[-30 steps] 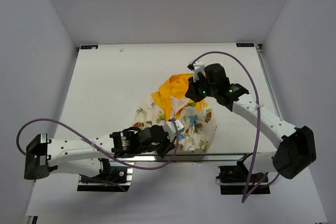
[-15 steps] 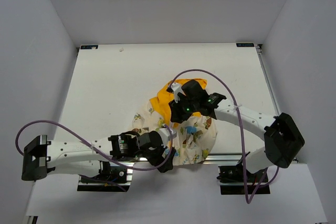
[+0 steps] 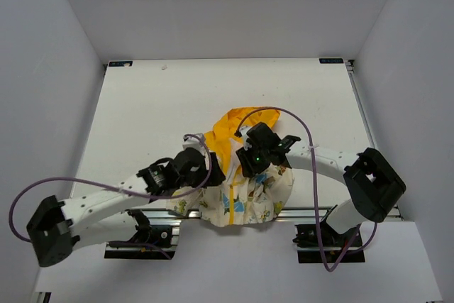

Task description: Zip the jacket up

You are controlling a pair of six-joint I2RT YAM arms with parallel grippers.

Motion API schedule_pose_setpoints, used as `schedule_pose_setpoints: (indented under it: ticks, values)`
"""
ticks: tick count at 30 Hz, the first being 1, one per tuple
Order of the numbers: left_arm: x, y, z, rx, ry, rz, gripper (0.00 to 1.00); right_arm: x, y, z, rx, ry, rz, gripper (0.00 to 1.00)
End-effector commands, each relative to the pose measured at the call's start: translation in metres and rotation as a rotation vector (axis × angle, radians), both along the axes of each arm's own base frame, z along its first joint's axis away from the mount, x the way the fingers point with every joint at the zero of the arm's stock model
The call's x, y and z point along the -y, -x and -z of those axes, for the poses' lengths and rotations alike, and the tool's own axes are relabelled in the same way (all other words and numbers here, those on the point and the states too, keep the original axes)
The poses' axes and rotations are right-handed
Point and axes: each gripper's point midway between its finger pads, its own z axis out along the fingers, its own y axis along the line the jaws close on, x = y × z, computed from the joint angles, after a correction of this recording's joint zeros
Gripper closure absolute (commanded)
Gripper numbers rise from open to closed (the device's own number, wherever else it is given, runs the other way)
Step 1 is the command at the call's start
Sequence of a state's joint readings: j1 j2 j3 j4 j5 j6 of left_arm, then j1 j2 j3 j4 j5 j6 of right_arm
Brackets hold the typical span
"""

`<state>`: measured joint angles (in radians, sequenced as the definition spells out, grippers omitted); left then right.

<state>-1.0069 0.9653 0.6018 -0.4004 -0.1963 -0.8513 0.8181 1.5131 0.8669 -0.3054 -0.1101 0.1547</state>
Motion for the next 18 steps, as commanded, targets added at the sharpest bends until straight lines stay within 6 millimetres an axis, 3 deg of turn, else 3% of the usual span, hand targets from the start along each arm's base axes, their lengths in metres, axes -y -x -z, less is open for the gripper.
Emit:
schedule_pose_setpoints:
  ticks: [1, 2, 5, 7, 8, 9, 10, 12, 15, 18]
  values:
    - [-0.006, -0.019, 0.045, -0.192, 0.008, -0.058, 0.19, -0.003, -0.005, -0.003, 0.014, -0.029, 0.051, 0.49]
    - [0.0, -0.015, 0.048, -0.247, 0.036, -0.02, 0.22, -0.004, -0.003, -0.001, 0.005, -0.032, 0.05, 0.48]
    - [0.009, -0.03, 0.059, -0.256, 0.044, 0.002, 0.28, -0.005, 0.001, 0.005, -0.025, -0.045, 0.07, 0.46]
    - [0.023, -0.042, 0.05, -0.219, 0.06, 0.046, 0.35, -0.007, 0.002, 0.006, -0.031, -0.072, 0.089, 0.46]
    - [0.025, -0.047, 0.057, -0.225, 0.039, 0.055, 0.45, -0.008, 0.002, 0.006, -0.032, -0.08, 0.097, 0.46]
    - [0.032, -0.06, 0.049, -0.18, 0.035, 0.075, 0.55, -0.008, 0.001, 0.005, -0.03, -0.088, 0.109, 0.46]
    - [0.033, -0.066, 0.058, -0.187, 0.003, 0.079, 0.77, -0.009, 0.001, 0.005, -0.03, -0.099, 0.122, 0.49]
    - [0.039, -0.087, 0.051, -0.139, -0.011, 0.1, 1.0, -0.011, 0.0, 0.005, -0.034, -0.112, 0.129, 0.52]
    - [0.039, -0.124, 0.054, -0.079, -0.045, 0.123, 1.0, -0.015, 0.001, 0.002, -0.041, -0.139, 0.133, 0.53]
    - [0.051, -0.181, 0.017, 0.103, 0.008, 0.162, 1.0, -0.028, -0.002, -0.003, -0.046, -0.215, 0.136, 0.52]
